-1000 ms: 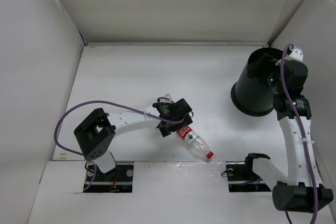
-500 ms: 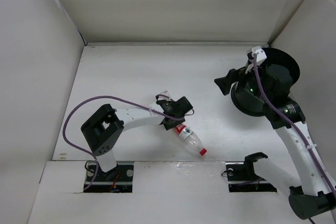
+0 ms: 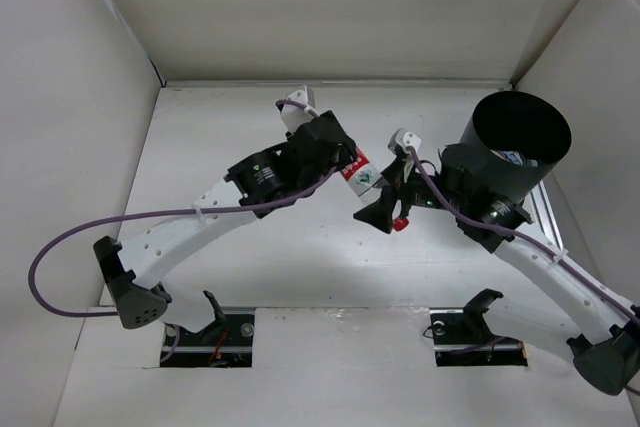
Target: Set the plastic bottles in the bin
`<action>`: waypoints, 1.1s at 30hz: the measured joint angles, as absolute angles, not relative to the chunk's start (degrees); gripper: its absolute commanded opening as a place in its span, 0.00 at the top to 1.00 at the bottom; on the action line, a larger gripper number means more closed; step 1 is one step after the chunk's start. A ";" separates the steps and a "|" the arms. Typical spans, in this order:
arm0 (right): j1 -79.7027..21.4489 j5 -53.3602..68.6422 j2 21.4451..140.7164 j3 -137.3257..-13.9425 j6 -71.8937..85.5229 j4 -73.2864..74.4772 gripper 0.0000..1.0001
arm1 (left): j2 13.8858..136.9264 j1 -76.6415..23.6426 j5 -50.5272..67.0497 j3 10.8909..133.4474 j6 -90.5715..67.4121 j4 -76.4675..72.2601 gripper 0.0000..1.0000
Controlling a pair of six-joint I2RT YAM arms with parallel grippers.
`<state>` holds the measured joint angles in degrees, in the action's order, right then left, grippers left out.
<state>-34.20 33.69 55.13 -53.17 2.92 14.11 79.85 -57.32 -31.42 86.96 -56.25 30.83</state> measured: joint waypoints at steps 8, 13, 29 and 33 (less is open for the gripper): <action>-38.83 31.81 62.78 -53.04 5.41 8.75 1.00 | 79.64 -56.90 -31.14 88.33 -47.05 30.68 0.28; -38.13 24.86 64.20 -53.63 7.62 7.38 1.00 | 78.83 -57.10 -29.39 88.23 -46.61 27.68 0.00; 1.23 6.98 69.93 -79.75 7.90 17.30 0.87 | 60.18 -57.36 -39.00 80.51 -45.17 29.10 0.00; 7.38 0.95 69.30 -77.36 7.70 19.81 0.13 | 58.30 -57.36 -39.42 78.24 -42.39 28.34 0.00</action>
